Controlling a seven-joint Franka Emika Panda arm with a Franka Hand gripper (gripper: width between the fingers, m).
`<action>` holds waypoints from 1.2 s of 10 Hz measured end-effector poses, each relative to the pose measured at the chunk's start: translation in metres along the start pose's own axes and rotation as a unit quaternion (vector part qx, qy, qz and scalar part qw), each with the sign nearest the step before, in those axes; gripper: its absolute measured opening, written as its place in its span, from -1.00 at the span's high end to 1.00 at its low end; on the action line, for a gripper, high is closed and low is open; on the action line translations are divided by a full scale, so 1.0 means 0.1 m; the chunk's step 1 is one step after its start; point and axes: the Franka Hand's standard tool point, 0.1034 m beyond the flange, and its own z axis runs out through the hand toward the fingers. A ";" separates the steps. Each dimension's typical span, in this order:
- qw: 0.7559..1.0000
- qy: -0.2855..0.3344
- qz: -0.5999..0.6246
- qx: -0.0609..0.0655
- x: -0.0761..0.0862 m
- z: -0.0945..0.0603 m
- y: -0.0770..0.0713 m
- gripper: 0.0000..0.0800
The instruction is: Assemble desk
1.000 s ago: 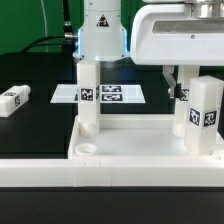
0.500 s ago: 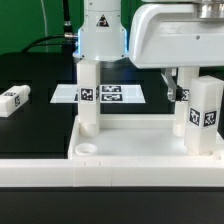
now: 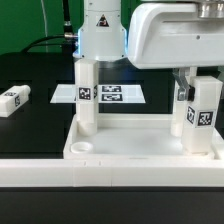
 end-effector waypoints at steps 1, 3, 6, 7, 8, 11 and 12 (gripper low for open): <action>1.000 0.000 0.027 0.002 0.00 0.00 0.00 0.28; 0.992 0.000 0.129 0.005 -0.01 0.01 -0.01 0.28; 0.959 0.001 0.282 0.011 -0.01 0.02 -0.04 0.28; 0.937 0.000 0.349 0.011 -0.01 0.02 -0.05 0.28; 0.914 -0.002 0.405 0.011 -0.02 0.02 -0.06 0.27; 0.854 -0.005 0.520 0.012 -0.01 0.02 -0.06 0.27; 0.835 -0.006 0.549 0.012 -0.01 0.02 -0.07 0.27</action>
Offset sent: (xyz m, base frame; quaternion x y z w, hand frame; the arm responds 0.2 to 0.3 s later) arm -0.0041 0.0029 -0.0019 0.0160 0.0167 0.3089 0.9508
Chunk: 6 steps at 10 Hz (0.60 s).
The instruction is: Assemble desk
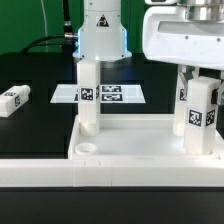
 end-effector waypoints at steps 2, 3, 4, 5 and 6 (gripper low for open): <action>1.000 0.000 0.003 0.000 0.00 0.00 0.00 0.27; 1.000 0.000 -0.015 0.000 0.00 0.00 0.00 -0.18; 0.999 0.000 -0.035 0.001 0.01 -0.01 0.00 -0.47; 0.997 0.001 -0.074 0.001 0.02 -0.01 0.00 -0.47; 0.991 0.001 -0.131 0.001 0.02 -0.01 0.00 -0.59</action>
Offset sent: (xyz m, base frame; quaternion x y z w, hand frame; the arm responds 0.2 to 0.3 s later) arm -0.0015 -0.0017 0.0052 0.0066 -0.0149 -0.0705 0.9974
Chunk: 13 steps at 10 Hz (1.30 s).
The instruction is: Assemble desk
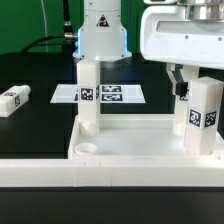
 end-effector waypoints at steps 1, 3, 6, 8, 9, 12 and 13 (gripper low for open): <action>1.000 0.000 -0.030 0.000 0.00 0.00 0.00 -0.62; 0.991 0.000 -0.136 0.000 0.00 0.00 -0.01 -0.62; 0.961 0.000 -0.278 -0.001 0.00 0.02 0.01 -0.62; 0.936 0.002 -0.353 -0.005 0.01 0.02 0.01 -0.62; 0.920 0.002 -0.393 -0.007 0.01 0.02 0.02 -0.62; 0.870 0.004 -0.494 -0.015 0.04 0.02 0.04 -0.62; 0.870 0.004 -0.494 -0.015 0.04 0.02 0.04 -0.62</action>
Offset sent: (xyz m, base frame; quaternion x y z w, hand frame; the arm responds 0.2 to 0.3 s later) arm 0.0020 0.0057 0.0000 0.0076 0.0048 -0.2085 0.9780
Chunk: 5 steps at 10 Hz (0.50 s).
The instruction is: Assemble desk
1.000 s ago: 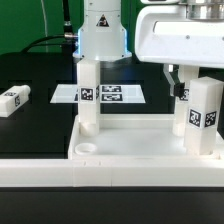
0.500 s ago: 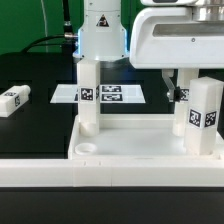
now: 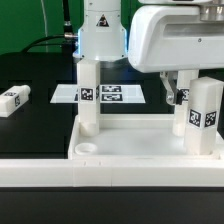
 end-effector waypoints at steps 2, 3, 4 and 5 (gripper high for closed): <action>1.000 0.000 0.000 0.000 0.00 0.00 0.00 -0.31; 1.000 0.000 0.009 0.000 0.00 0.00 0.00 0.03; 1.000 0.000 0.019 0.000 0.00 0.00 0.00 0.27; 1.000 0.000 0.025 0.000 0.00 0.00 0.00 0.27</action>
Offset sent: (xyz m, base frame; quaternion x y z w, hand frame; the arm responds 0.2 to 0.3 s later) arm 0.0000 0.0000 0.0000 0.0000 0.0000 0.0650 0.9979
